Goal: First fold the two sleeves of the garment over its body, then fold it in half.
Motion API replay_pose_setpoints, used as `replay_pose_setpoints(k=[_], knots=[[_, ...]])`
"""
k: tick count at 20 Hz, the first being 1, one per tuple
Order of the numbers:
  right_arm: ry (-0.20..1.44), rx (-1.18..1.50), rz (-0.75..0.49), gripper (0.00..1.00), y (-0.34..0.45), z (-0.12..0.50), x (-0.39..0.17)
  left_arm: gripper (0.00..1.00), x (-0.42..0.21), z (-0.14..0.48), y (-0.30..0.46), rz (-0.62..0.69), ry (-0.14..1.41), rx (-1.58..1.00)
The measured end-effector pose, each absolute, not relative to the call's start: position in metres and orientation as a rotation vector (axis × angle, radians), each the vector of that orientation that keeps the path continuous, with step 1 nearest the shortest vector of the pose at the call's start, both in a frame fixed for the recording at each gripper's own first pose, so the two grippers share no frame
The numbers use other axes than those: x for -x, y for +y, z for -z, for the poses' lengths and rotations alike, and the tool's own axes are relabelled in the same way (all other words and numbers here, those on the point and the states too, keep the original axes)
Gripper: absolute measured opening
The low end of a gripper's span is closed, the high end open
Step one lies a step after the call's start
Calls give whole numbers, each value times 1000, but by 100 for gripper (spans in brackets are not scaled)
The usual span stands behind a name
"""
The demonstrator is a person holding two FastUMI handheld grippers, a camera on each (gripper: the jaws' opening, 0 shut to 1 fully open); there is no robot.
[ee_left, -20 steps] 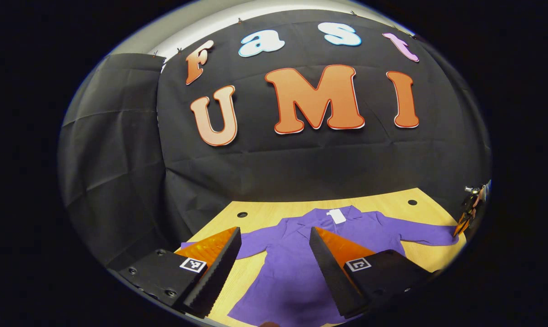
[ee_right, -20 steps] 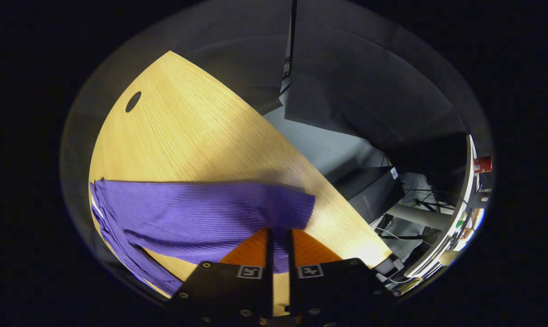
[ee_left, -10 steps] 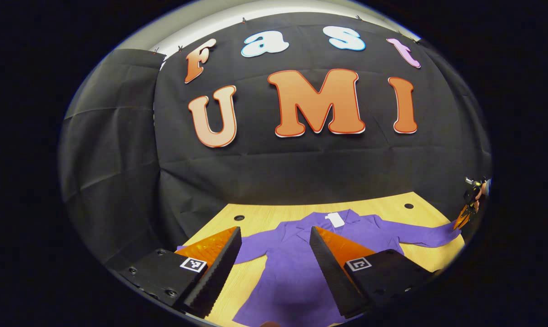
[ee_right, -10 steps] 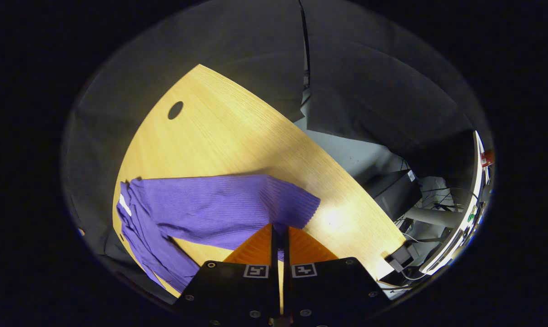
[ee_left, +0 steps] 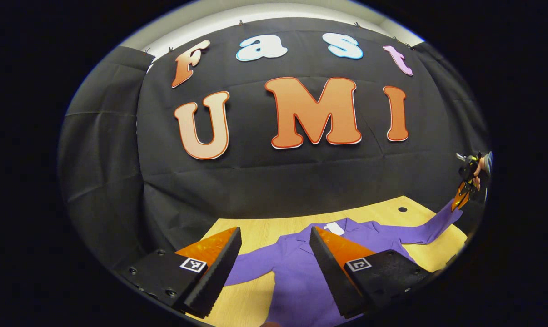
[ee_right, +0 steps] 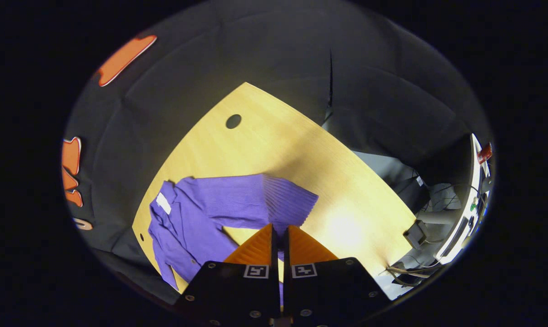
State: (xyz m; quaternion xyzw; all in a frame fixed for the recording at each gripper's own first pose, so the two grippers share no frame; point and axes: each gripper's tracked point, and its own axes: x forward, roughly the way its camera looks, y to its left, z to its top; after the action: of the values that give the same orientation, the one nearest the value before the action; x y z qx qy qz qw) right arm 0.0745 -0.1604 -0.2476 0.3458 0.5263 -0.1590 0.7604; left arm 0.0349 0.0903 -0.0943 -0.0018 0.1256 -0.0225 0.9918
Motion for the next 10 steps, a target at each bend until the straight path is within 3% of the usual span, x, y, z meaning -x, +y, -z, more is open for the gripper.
replay_pose_setpoints(k=[10], knots=[[1061, -645, 281, 4, -91, 164, -89, 95, -51, 122, 120, 99, 297, 34]])
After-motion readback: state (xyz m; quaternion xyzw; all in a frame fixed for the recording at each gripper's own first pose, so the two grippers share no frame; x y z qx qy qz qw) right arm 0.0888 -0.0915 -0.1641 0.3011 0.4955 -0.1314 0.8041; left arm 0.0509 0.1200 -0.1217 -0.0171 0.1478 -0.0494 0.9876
